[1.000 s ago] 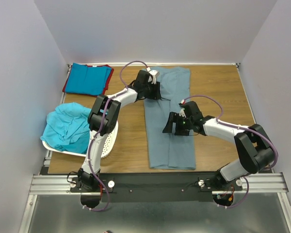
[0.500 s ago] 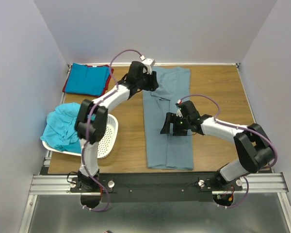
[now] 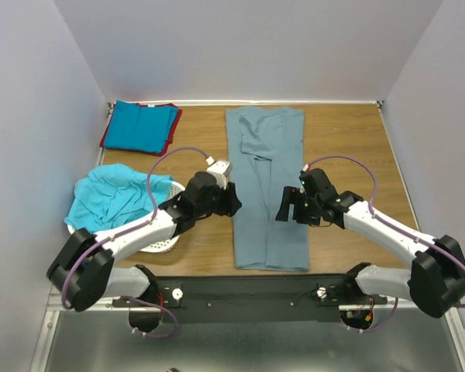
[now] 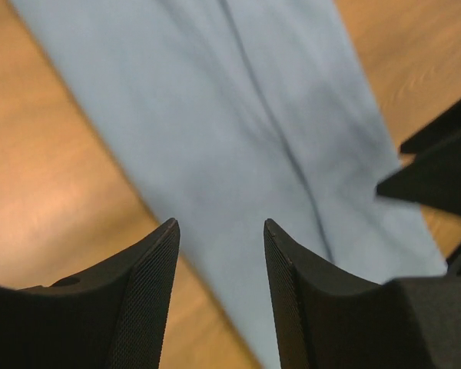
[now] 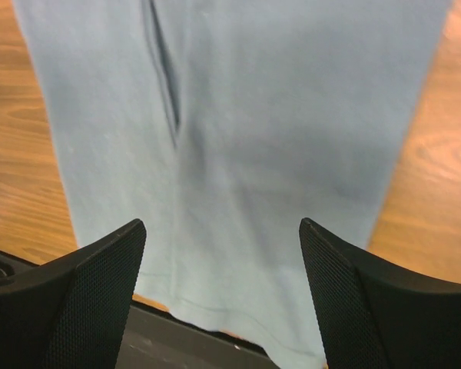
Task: Fold and stack the t-shirts
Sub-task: Fold the tshirt
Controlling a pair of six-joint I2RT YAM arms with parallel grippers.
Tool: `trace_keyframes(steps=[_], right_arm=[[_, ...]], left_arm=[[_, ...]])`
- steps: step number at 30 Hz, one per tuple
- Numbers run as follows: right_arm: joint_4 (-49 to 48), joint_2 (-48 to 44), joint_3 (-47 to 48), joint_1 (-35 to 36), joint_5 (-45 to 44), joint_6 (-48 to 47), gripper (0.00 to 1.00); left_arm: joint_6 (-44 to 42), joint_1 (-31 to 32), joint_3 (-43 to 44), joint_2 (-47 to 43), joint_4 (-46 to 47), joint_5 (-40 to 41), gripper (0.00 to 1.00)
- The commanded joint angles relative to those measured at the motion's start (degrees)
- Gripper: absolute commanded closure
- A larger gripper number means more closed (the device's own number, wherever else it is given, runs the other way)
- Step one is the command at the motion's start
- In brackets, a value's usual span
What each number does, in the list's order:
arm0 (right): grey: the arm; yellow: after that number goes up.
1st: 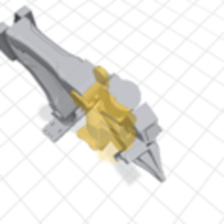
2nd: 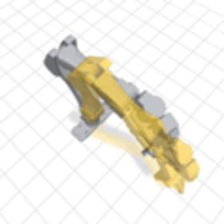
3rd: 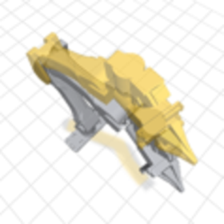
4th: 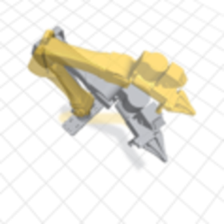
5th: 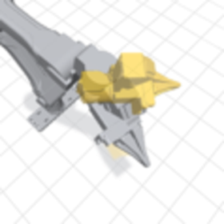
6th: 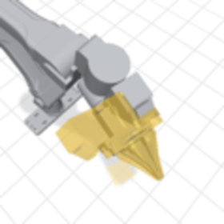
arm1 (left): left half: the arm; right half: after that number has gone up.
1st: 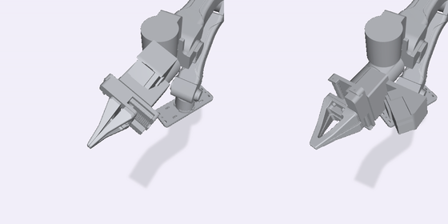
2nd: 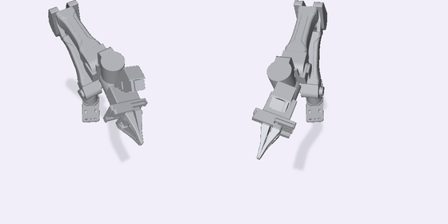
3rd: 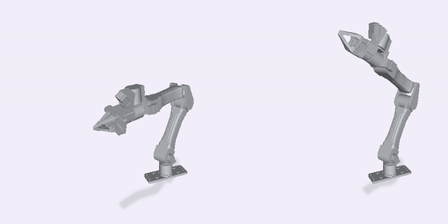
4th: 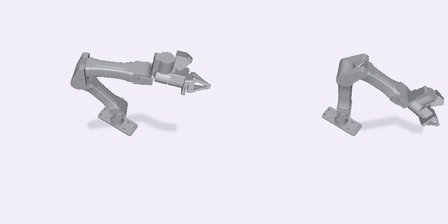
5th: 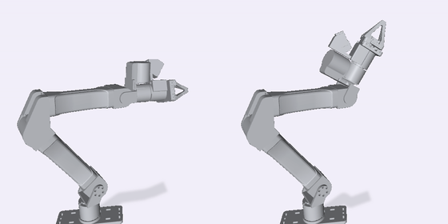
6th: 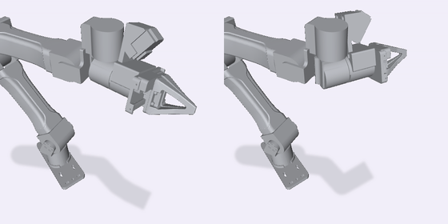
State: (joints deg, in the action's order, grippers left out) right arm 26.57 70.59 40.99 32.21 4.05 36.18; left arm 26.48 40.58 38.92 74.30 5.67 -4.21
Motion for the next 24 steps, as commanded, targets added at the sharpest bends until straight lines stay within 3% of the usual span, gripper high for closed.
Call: trace_keyframes(steps=[1,8,24], right_arm=[[10.68,-5.36,-4.24,0.49,-3.44,3.09,0.16],[16.84,-9.94,-5.75,3.21,-3.08,8.11,0.23],[27.66,-17.67,-10.84,5.58,-0.37,14.7,0.34]], left_arm=[[6.72,4.05,-5.58,-10.46,-2.41,3.68,0.45],[13.5,10.48,-10.88,-16.29,-7.69,2.89,0.47],[21.15,21.29,-14.3,-13.14,-10.86,1.84,0.48]])
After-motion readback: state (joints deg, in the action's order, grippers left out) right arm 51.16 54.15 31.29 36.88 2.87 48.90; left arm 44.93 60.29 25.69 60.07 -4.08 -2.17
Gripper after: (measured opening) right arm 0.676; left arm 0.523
